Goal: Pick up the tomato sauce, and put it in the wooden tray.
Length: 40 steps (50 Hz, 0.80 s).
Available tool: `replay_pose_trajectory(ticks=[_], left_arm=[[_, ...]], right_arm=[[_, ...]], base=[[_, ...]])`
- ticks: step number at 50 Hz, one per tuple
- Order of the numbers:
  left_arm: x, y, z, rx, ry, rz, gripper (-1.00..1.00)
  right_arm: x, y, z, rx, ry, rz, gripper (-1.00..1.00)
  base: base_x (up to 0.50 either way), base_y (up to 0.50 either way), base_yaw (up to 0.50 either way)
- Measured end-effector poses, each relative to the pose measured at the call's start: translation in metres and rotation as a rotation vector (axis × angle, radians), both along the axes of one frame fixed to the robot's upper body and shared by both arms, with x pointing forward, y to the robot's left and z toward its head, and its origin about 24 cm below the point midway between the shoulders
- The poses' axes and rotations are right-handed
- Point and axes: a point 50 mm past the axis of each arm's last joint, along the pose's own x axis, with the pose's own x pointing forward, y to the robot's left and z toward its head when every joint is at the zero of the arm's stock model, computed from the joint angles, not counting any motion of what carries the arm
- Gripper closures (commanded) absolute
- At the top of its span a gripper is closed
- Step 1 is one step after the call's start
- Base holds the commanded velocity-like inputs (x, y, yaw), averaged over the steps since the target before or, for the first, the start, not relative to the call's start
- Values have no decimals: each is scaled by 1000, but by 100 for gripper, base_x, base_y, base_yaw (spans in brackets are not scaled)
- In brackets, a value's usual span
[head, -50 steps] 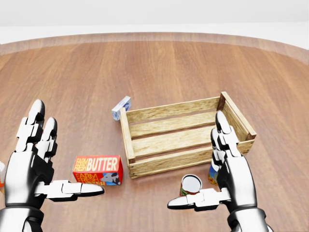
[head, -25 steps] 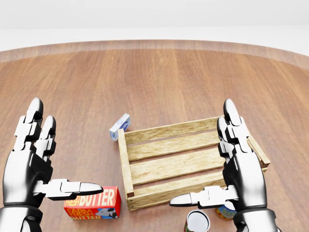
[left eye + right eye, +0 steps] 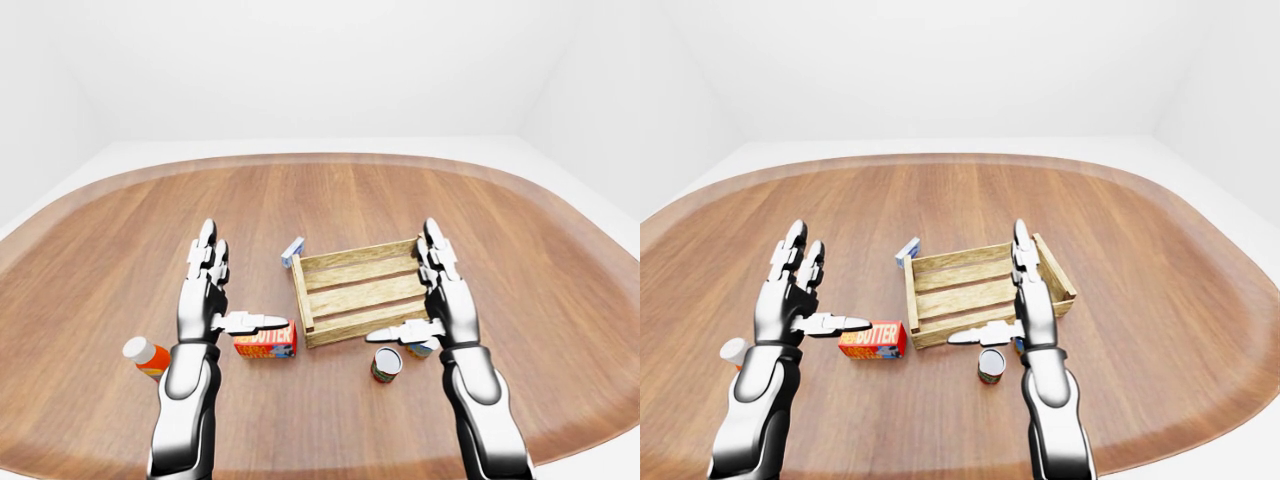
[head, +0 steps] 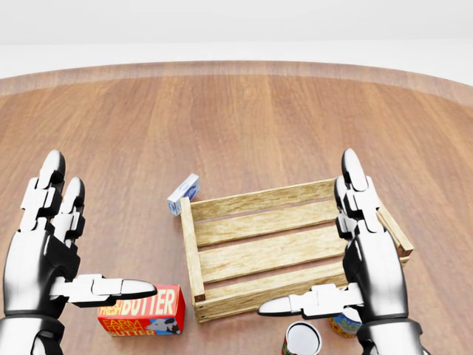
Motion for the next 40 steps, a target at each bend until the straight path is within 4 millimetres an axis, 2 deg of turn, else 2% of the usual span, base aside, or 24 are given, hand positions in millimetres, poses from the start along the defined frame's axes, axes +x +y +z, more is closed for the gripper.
replay_pose_trajectory(ticks=[23, 40], left_arm=[[1, 1, -2, -3, 9, 3, -100], [3, 2, -4, -2, 16, 7, -100]], right_arm=[[-21, 0, 25, -335, -88, 22, -100], [-48, 4, 28, -564, -40, 70, -100]], base=[[0, 0, 0], [0, 0, 0]])
